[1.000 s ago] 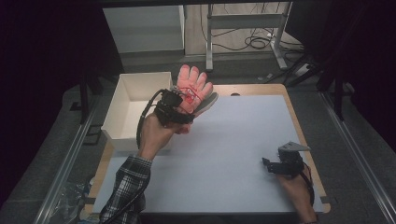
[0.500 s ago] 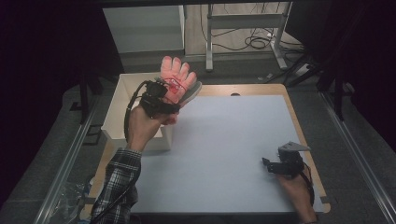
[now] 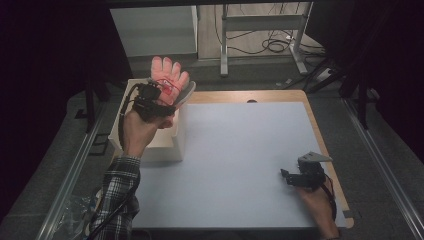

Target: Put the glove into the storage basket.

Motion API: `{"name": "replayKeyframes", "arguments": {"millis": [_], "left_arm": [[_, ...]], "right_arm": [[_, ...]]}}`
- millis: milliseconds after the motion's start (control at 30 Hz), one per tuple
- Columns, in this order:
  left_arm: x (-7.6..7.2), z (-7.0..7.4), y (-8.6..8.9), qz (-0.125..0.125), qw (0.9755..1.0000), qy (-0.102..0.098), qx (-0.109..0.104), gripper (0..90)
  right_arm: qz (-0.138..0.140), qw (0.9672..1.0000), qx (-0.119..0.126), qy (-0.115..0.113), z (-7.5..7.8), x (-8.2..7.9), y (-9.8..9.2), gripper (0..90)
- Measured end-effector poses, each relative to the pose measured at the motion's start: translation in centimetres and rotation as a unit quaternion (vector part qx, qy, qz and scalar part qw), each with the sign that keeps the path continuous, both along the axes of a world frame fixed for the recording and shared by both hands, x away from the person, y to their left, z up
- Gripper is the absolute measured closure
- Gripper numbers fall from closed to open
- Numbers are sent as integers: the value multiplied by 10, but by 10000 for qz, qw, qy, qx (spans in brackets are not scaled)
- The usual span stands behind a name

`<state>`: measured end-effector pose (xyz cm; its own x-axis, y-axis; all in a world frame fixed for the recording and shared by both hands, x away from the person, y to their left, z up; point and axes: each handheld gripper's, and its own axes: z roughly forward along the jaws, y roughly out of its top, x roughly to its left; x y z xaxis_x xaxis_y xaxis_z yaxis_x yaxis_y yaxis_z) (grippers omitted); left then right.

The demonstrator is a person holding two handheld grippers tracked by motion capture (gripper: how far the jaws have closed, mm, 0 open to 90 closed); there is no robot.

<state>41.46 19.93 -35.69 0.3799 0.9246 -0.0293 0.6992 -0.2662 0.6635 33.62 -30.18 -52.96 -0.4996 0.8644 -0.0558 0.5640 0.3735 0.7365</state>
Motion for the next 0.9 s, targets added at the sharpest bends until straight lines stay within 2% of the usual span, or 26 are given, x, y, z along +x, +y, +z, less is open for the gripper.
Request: {"name": "replayKeyframes", "arguments": {"millis": [233,467,667,767,900], "left_arm": [[5,-12,21,351,9994,58,10,475],[12,-31,36,605,9981,138,17,471],[18,-49,38,686,9974,215,25,465],[22,-62,34,696,9972,263,96,461],[29,-79,30,751,9965,368,75,454]], "right_arm": [[-4,10000,0,-1,0,0,0,221],[-4,10000,1,-1,0,0,0,221],[-4,10000,1,0,0,0,0,221],[-4,10000,1,-2,0,0,0,221],[-3,10000,0,-1,0,0,0,221]]}}
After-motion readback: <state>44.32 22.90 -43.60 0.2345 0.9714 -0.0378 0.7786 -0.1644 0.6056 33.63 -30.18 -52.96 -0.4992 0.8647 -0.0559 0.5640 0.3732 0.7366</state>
